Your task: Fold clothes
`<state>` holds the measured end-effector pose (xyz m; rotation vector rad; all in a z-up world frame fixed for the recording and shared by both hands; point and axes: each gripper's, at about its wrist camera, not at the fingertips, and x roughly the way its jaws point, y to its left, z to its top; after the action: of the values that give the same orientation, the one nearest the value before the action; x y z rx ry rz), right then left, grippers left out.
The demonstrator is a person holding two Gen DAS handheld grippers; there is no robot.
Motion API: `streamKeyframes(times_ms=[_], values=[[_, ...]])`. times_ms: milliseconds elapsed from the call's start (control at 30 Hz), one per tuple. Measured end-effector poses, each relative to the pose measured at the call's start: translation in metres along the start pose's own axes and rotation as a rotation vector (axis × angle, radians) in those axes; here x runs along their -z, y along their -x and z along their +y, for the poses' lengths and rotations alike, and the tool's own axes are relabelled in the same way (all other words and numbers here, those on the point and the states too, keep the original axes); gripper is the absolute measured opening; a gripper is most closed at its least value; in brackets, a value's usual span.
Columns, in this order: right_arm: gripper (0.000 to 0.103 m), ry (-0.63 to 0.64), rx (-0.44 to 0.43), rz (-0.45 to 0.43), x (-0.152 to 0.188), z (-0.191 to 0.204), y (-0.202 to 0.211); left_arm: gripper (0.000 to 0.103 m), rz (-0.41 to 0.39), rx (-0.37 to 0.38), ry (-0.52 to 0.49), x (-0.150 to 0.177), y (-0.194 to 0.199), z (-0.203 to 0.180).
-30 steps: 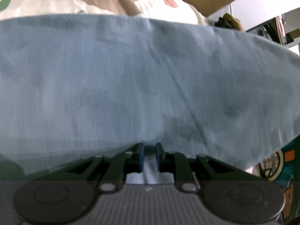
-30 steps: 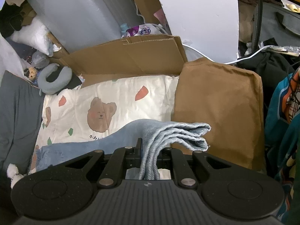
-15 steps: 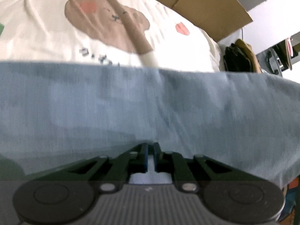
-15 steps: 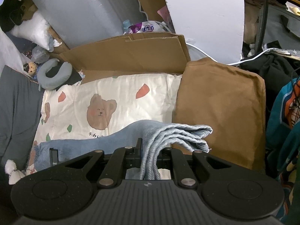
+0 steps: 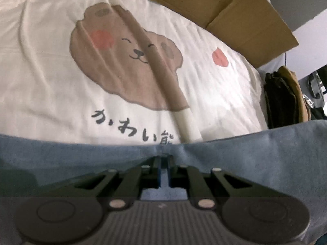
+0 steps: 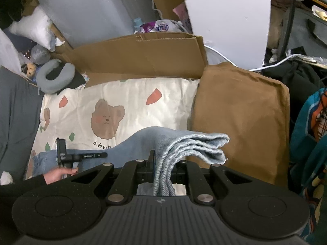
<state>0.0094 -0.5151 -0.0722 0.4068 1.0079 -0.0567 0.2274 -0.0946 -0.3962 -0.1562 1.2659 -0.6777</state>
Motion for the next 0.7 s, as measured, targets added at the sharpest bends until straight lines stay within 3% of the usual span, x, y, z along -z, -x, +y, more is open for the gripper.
streamKeyframes(times_ms=[267, 567, 700], values=[[0.009, 0.053, -0.004, -0.009, -0.016, 0.028, 0.004, 0.007, 0.026, 0.037, 0.027, 0.024, 0.011, 0.006], [0.009, 0.104, -0.033, 0.004, -0.038, 0.079, 0.017, 0.007, 0.082, 0.154, 0.084, 0.087, 0.035, 0.009], [0.009, 0.138, -0.046, 0.029, -0.049, 0.109, 0.02, 0.018, 0.093, 0.194, 0.057, 0.105, 0.05, 0.007]])
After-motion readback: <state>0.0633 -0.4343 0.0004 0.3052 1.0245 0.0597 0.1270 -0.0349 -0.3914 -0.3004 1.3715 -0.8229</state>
